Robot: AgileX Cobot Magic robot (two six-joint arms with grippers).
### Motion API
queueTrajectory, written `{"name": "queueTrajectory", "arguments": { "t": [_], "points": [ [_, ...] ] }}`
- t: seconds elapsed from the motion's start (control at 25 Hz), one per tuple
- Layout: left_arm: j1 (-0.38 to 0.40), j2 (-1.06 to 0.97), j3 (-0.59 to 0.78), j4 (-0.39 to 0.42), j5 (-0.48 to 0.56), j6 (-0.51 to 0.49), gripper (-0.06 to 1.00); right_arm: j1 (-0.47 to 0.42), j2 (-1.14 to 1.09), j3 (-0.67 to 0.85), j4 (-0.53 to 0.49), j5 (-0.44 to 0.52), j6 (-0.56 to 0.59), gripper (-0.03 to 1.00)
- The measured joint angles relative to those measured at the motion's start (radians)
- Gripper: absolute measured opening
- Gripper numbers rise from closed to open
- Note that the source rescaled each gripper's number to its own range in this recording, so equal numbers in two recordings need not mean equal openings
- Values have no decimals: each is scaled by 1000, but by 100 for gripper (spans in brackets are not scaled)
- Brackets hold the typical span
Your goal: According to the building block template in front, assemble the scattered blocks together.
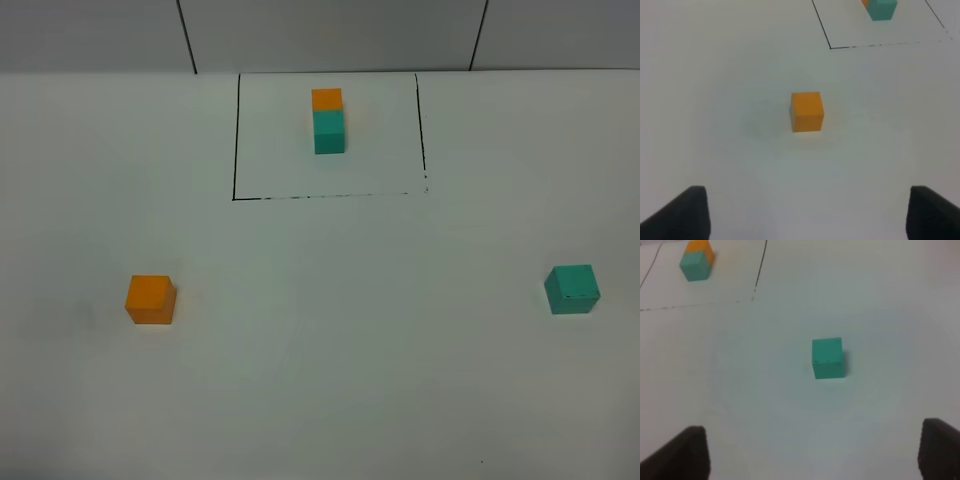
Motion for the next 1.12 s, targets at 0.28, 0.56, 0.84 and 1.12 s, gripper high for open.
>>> {"name": "queueTrajectory", "arguments": {
  "t": [0.28, 0.56, 0.84, 1.12],
  "points": [
    [0, 1, 0, 0, 0, 0, 67, 0, 0, 0, 0, 0, 0, 71],
    [0, 97, -18, 0, 12, 0, 68, 0, 0, 0, 0, 0, 0, 71],
    [0, 489, -56, 0, 31, -59, 68, 0, 0, 0, 0, 0, 0, 71],
    [0, 985, -176, -9, 11, -121, 68, 0, 0, 0, 0, 0, 0, 71]
  ]
}}
